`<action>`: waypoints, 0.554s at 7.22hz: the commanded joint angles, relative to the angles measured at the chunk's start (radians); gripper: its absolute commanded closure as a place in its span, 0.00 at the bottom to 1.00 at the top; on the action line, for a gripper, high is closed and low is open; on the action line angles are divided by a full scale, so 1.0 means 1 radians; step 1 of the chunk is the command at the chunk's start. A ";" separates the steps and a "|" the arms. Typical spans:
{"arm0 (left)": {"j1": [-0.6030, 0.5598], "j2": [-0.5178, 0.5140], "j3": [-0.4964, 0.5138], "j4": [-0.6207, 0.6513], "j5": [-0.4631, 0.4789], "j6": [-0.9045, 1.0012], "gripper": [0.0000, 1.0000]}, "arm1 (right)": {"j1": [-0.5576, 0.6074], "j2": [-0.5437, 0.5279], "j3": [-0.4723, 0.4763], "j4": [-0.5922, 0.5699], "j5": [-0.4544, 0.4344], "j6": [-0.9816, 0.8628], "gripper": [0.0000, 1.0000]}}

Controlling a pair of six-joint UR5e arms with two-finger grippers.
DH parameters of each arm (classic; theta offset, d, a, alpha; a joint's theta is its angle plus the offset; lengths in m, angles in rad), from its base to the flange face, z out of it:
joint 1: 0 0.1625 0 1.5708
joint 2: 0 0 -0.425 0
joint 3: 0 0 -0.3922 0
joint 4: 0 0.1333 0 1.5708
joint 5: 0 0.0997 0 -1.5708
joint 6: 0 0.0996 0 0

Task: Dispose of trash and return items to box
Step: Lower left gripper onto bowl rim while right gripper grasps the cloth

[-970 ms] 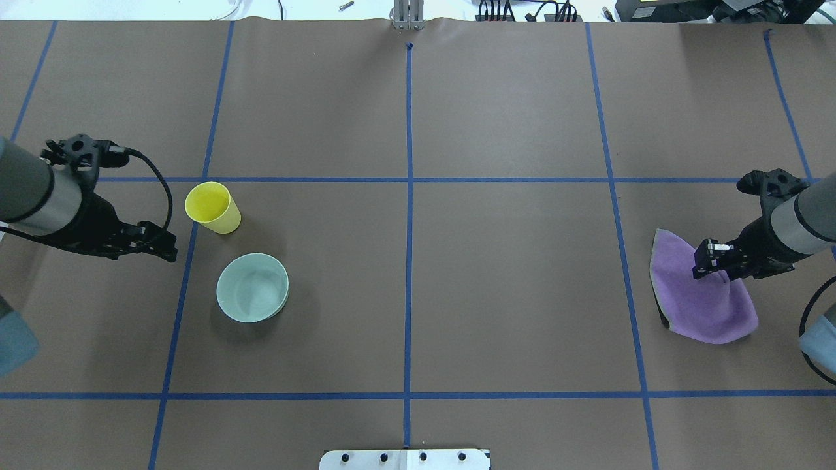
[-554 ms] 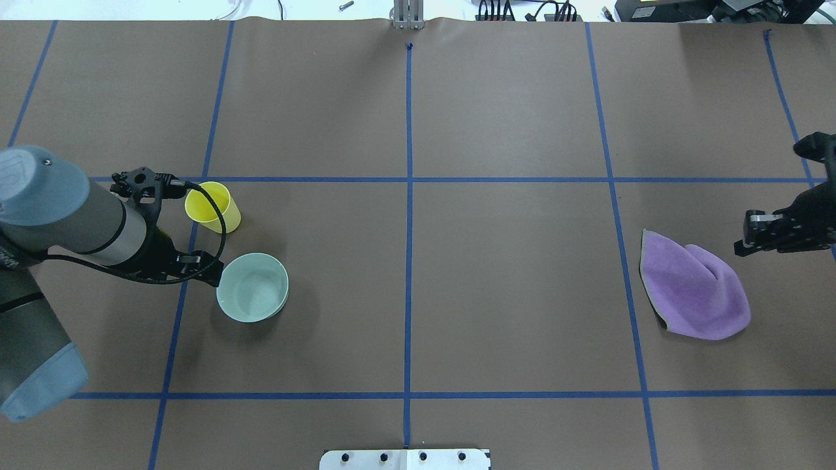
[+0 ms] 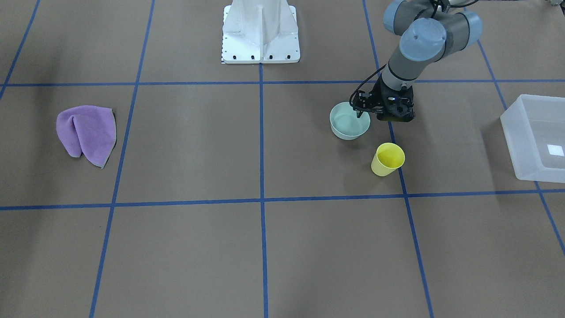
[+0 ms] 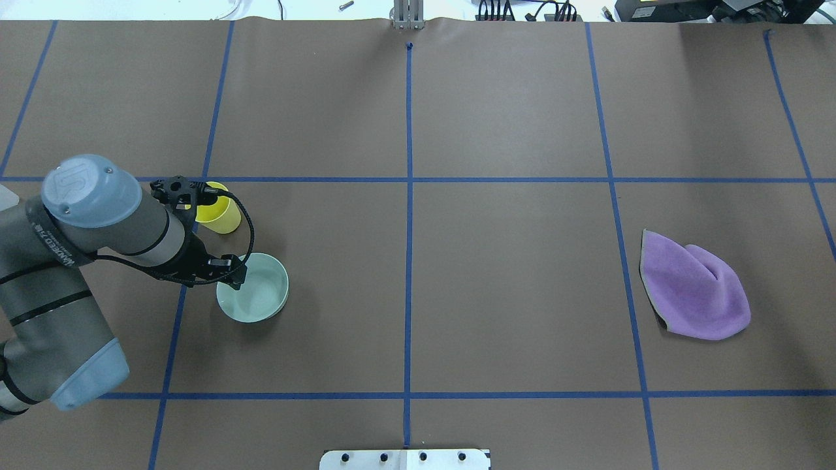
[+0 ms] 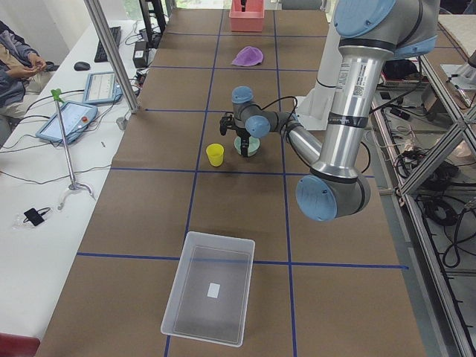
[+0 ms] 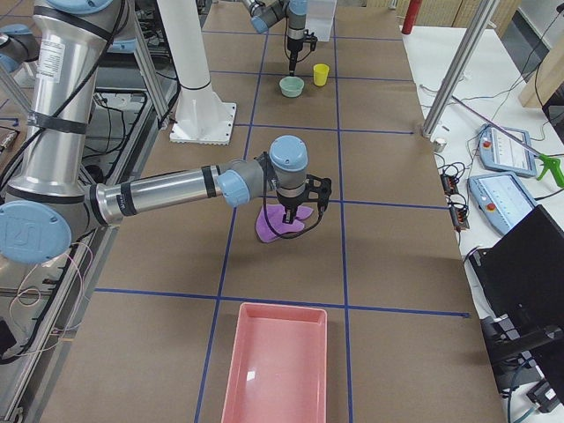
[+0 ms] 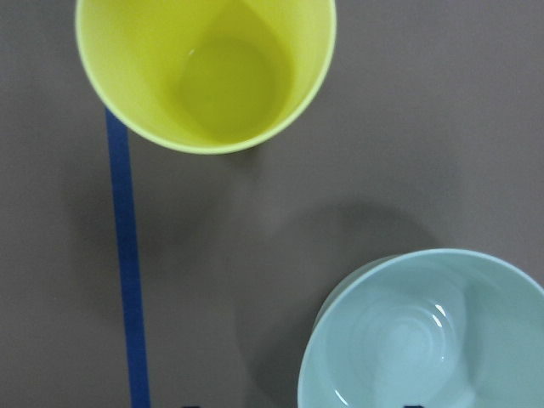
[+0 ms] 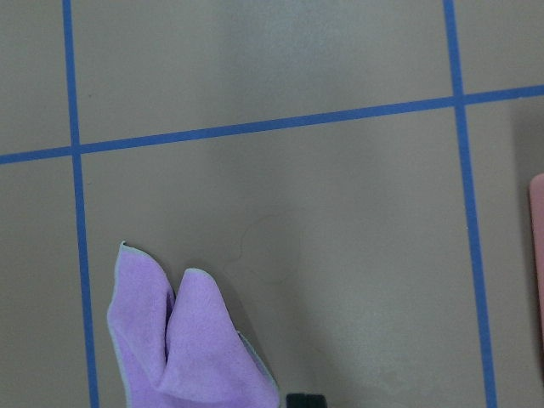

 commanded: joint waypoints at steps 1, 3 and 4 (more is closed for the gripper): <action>-0.001 -0.002 0.001 -0.001 0.000 -0.003 0.18 | -0.131 0.099 0.030 -0.120 -0.045 0.171 0.51; -0.002 0.002 -0.004 -0.001 0.000 -0.005 0.18 | -0.256 0.055 -0.011 0.041 -0.057 0.275 0.06; -0.004 0.003 -0.008 0.001 0.000 -0.005 0.18 | -0.301 0.044 -0.044 0.096 -0.072 0.281 0.02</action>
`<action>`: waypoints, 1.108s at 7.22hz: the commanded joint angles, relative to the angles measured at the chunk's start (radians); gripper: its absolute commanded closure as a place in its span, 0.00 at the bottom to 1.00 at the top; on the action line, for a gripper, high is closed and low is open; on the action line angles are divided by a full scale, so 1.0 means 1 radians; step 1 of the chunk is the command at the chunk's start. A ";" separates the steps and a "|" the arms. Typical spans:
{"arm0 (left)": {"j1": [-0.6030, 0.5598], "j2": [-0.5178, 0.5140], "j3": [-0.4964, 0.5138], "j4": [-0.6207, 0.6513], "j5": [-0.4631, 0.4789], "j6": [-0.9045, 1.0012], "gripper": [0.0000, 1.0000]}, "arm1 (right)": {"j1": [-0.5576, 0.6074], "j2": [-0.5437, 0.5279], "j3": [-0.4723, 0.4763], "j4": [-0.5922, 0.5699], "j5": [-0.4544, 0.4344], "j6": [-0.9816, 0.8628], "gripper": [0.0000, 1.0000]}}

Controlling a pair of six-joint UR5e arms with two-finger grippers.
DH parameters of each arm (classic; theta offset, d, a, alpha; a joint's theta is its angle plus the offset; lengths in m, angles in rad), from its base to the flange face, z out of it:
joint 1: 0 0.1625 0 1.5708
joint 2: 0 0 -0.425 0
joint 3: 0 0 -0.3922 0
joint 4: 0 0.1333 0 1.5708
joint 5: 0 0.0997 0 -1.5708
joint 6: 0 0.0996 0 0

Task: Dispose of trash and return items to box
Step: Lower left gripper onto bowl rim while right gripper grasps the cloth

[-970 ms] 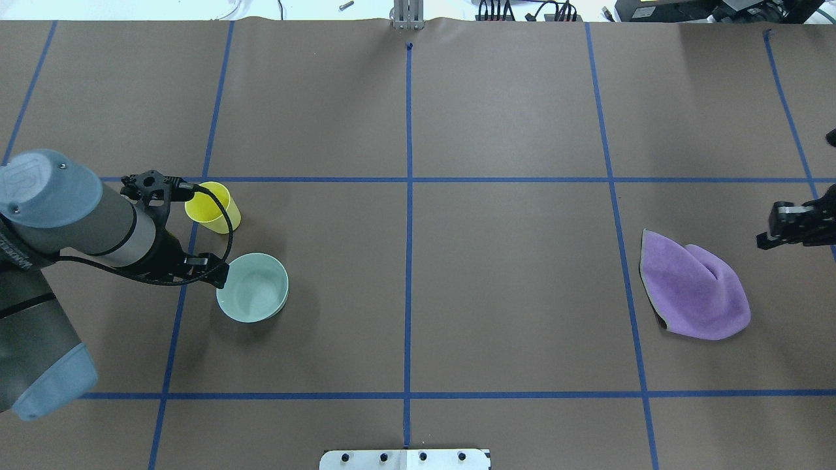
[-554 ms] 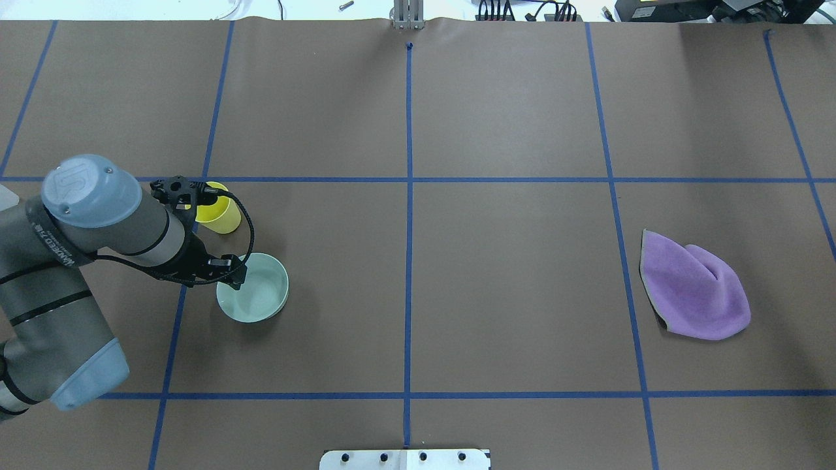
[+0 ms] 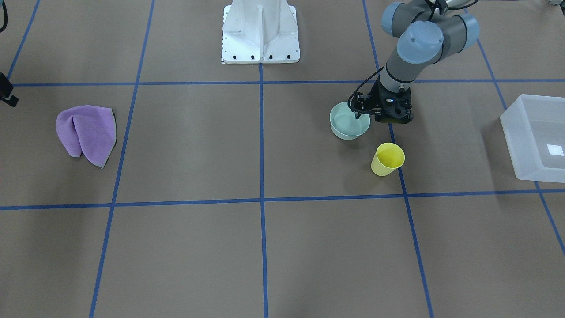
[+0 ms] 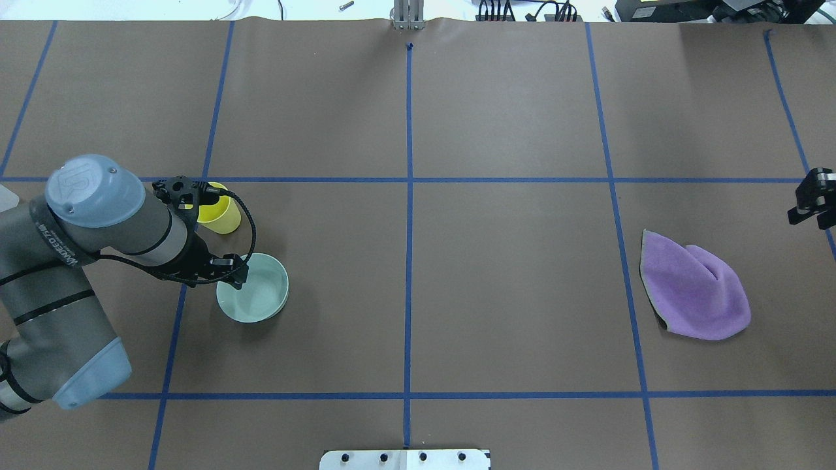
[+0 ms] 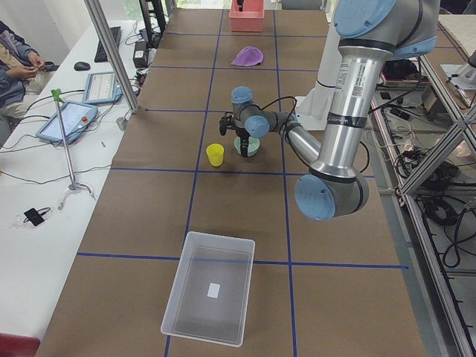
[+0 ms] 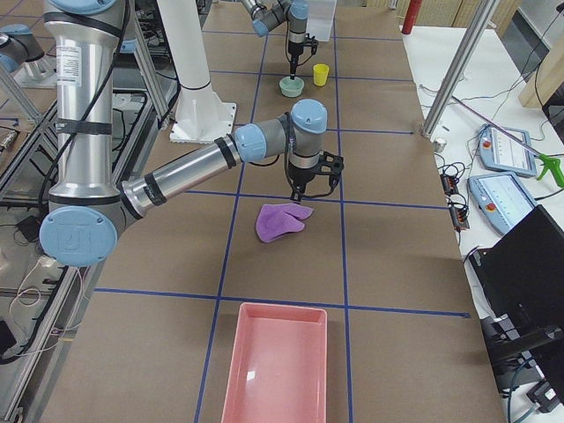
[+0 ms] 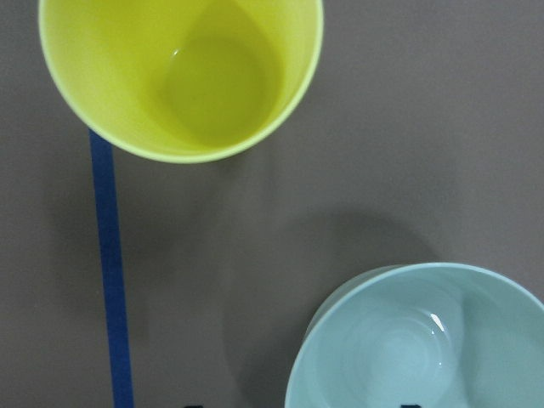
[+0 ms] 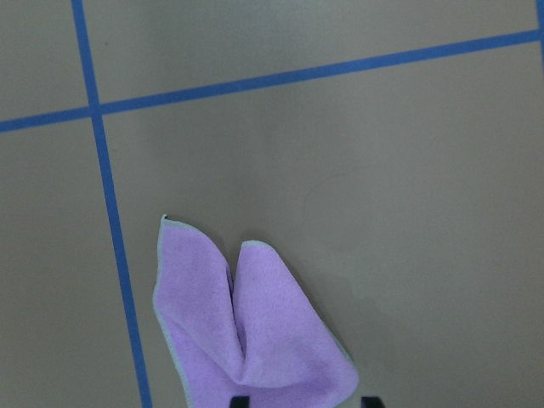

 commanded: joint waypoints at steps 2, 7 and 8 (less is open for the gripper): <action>-0.002 0.002 -0.015 0.003 0.002 -0.001 0.18 | -0.193 -0.018 -0.120 0.305 -0.097 0.221 0.01; -0.003 0.009 -0.043 0.009 0.003 -0.004 0.18 | -0.311 -0.022 -0.237 0.507 -0.149 0.363 0.17; -0.003 0.009 -0.045 0.010 0.002 -0.004 0.18 | -0.318 -0.024 -0.245 0.507 -0.146 0.365 0.27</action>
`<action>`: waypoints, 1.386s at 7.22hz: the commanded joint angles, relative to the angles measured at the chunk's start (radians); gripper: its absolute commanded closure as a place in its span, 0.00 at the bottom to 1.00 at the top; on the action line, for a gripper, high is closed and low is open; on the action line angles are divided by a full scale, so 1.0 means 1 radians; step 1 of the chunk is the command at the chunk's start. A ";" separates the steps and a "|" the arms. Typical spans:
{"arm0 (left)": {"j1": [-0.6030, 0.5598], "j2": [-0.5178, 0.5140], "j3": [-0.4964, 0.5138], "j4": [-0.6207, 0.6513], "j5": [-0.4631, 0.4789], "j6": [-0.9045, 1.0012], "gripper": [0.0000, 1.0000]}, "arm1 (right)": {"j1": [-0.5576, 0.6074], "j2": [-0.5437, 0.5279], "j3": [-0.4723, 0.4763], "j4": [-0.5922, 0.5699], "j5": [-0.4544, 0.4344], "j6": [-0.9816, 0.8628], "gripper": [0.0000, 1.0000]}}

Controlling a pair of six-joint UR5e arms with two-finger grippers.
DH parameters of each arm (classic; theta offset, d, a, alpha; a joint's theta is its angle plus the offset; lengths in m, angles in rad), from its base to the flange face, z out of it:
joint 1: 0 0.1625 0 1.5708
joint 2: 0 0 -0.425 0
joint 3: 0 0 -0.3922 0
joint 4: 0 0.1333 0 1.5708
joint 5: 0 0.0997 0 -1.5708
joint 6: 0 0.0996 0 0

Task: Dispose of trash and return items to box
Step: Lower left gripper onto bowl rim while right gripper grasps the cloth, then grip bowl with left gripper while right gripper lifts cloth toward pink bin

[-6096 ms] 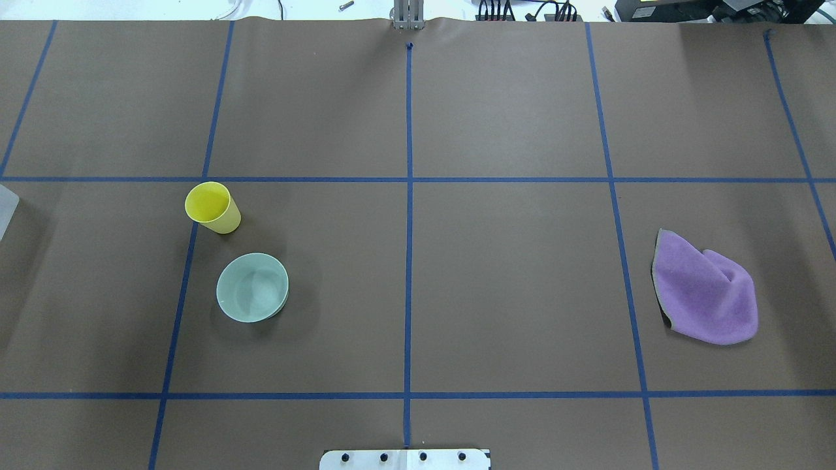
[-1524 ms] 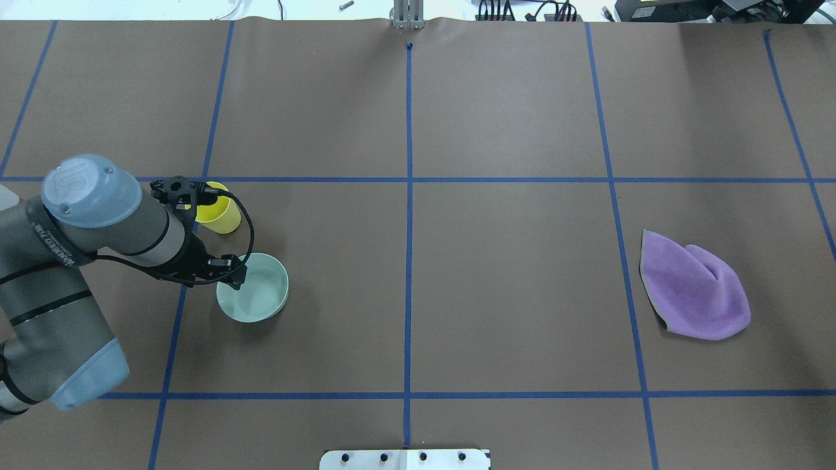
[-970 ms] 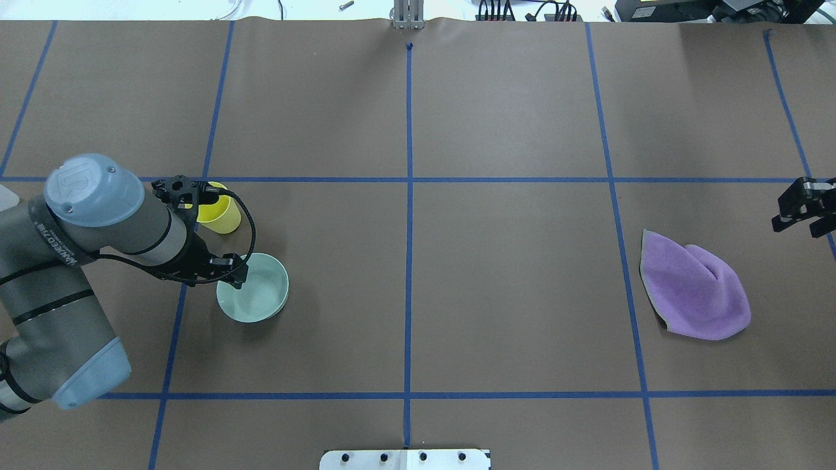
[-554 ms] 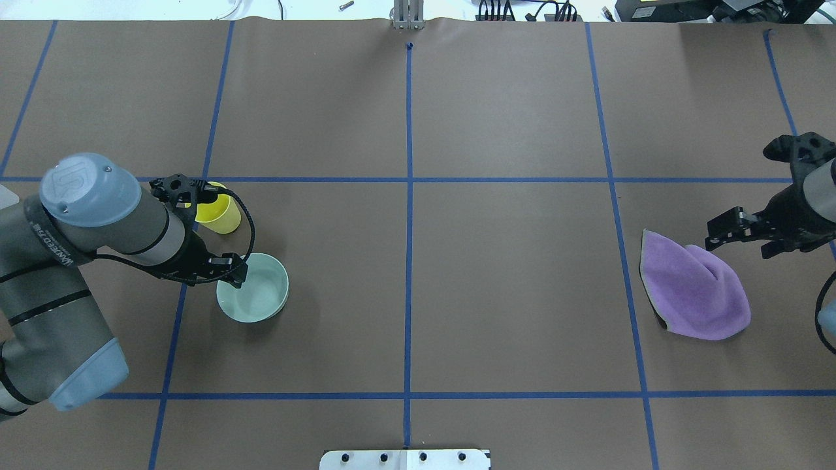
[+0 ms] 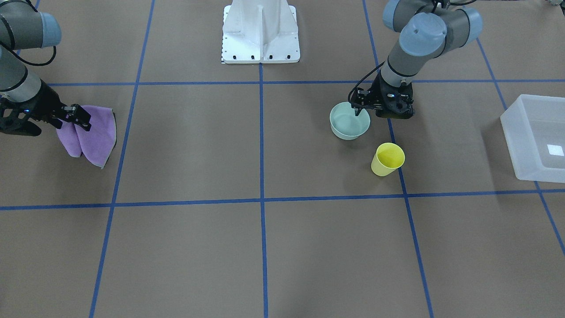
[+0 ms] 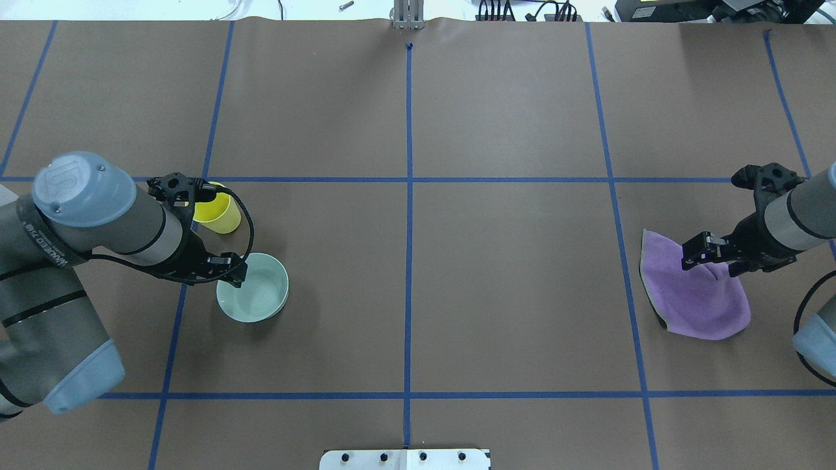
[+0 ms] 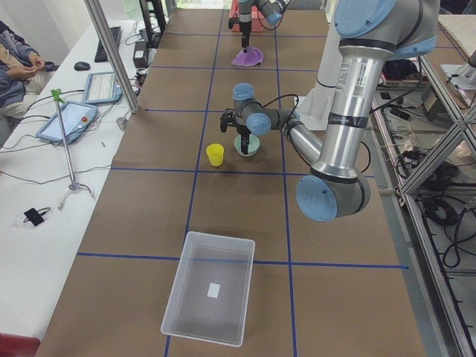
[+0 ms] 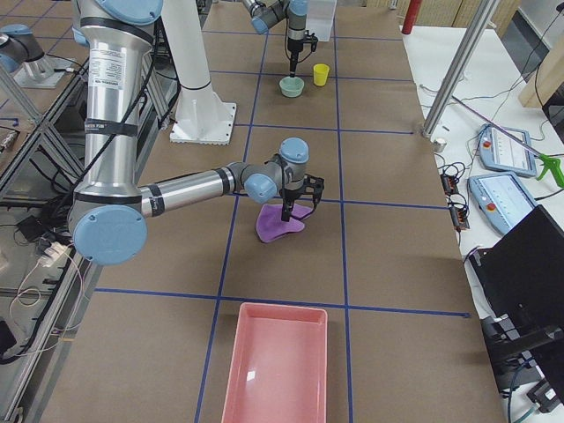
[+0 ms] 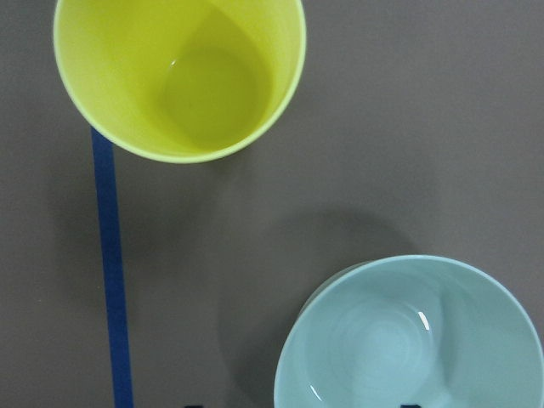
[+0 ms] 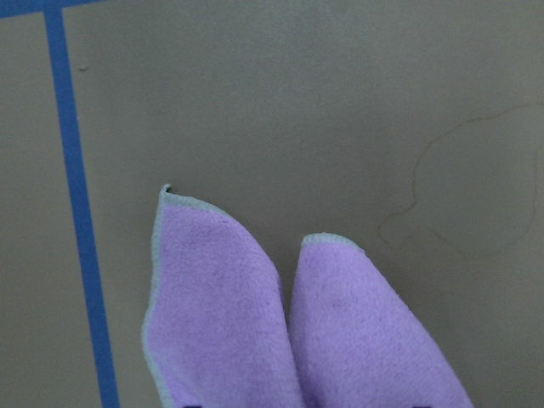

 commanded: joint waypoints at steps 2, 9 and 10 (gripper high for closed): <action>0.000 0.001 -0.005 0.004 -0.001 -0.002 0.18 | -0.015 -0.001 -0.007 0.003 0.006 0.005 1.00; 0.021 -0.013 0.048 -0.002 -0.003 -0.079 0.20 | 0.358 -0.051 0.233 -0.393 0.177 -0.403 1.00; 0.021 -0.005 0.050 -0.002 -0.001 -0.077 0.24 | 0.458 -0.028 0.282 -0.629 0.169 -0.636 1.00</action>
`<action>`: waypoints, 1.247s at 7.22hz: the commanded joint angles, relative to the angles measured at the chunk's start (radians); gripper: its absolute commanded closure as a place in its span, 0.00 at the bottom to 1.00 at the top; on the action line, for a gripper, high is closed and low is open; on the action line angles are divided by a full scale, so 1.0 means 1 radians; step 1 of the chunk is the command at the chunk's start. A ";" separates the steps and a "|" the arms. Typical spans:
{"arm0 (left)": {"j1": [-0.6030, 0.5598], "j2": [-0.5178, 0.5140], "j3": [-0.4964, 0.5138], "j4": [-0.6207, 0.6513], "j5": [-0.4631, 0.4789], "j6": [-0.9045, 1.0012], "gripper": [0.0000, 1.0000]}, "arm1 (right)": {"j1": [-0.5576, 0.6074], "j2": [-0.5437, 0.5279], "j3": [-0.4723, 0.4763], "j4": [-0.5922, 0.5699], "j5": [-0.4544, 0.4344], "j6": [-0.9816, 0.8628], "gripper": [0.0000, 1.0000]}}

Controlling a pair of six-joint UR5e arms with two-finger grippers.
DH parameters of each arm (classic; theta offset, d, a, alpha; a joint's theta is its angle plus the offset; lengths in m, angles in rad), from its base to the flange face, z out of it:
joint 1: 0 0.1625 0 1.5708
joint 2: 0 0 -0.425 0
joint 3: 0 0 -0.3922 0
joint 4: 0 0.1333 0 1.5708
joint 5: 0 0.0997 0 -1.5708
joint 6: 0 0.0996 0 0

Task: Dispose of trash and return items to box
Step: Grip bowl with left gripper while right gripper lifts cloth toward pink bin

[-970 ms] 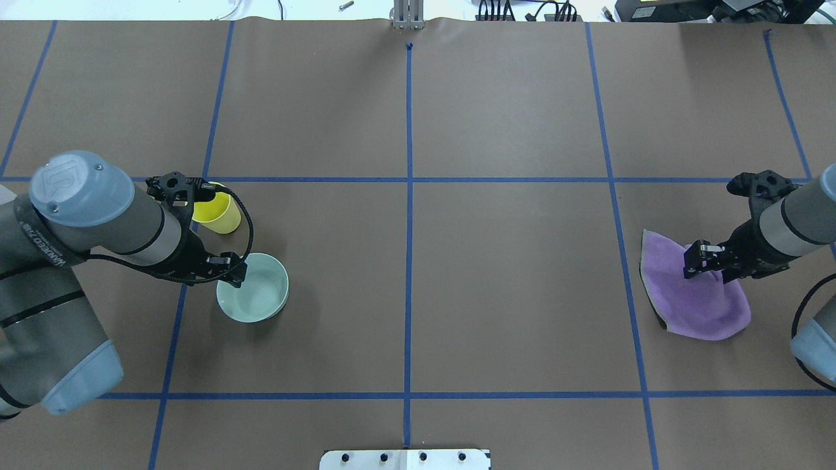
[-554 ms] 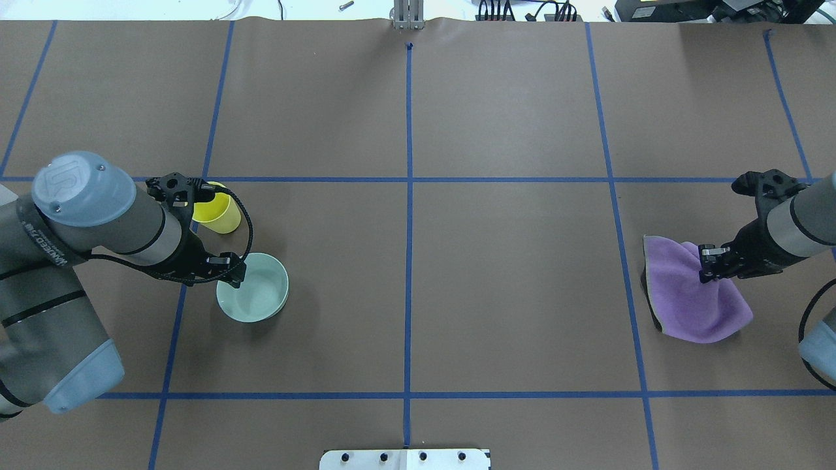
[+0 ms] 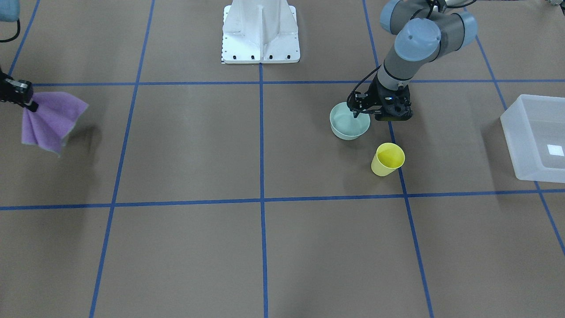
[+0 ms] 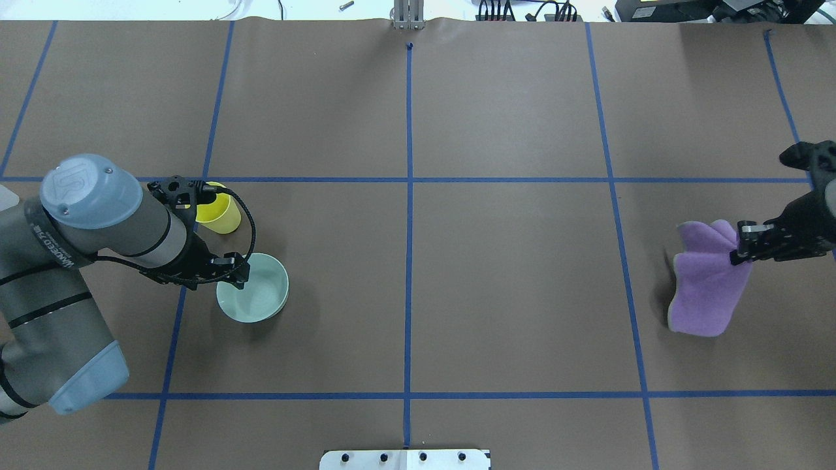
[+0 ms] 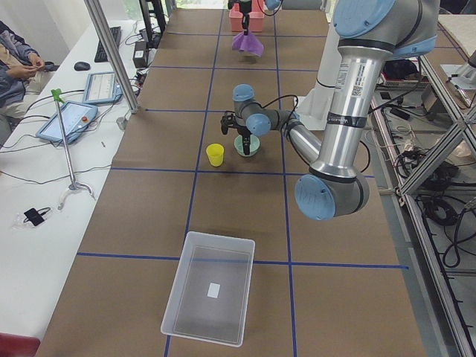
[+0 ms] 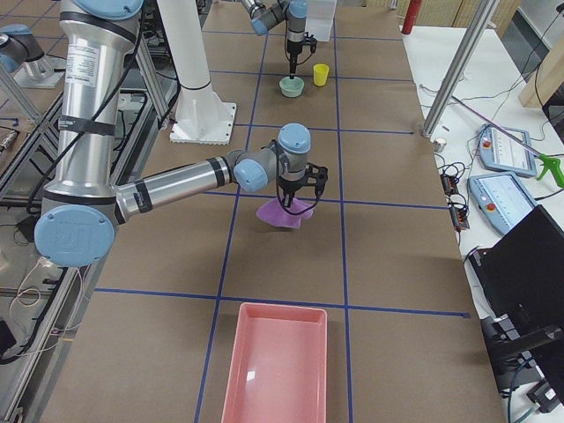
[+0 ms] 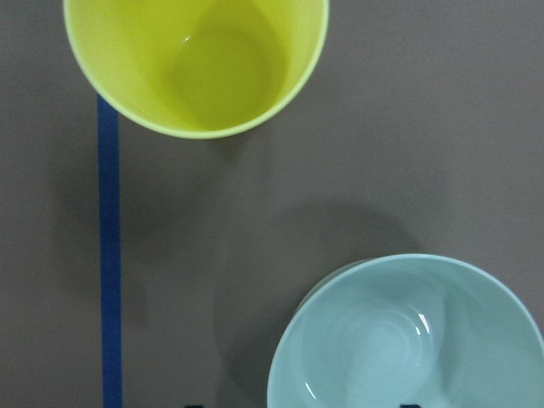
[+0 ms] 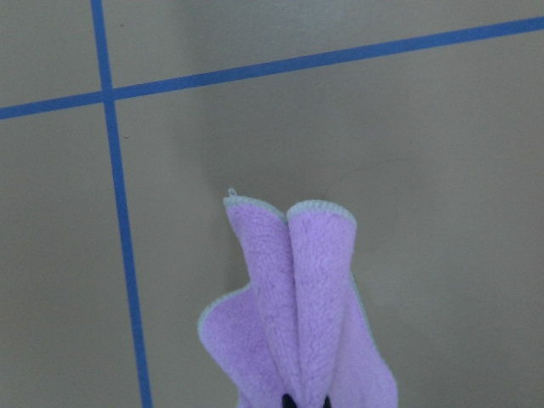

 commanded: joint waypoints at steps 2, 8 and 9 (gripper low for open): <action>0.009 -0.005 0.035 -0.004 -0.002 -0.003 0.41 | 0.286 0.165 0.053 -0.607 -0.113 -0.633 1.00; -0.085 -0.012 -0.051 0.006 -0.173 0.005 1.00 | 0.464 0.172 -0.304 -0.438 -0.234 -1.052 1.00; -0.186 -0.003 -0.080 0.006 -0.266 0.013 1.00 | 0.480 0.155 -0.431 -0.332 -0.235 -1.101 1.00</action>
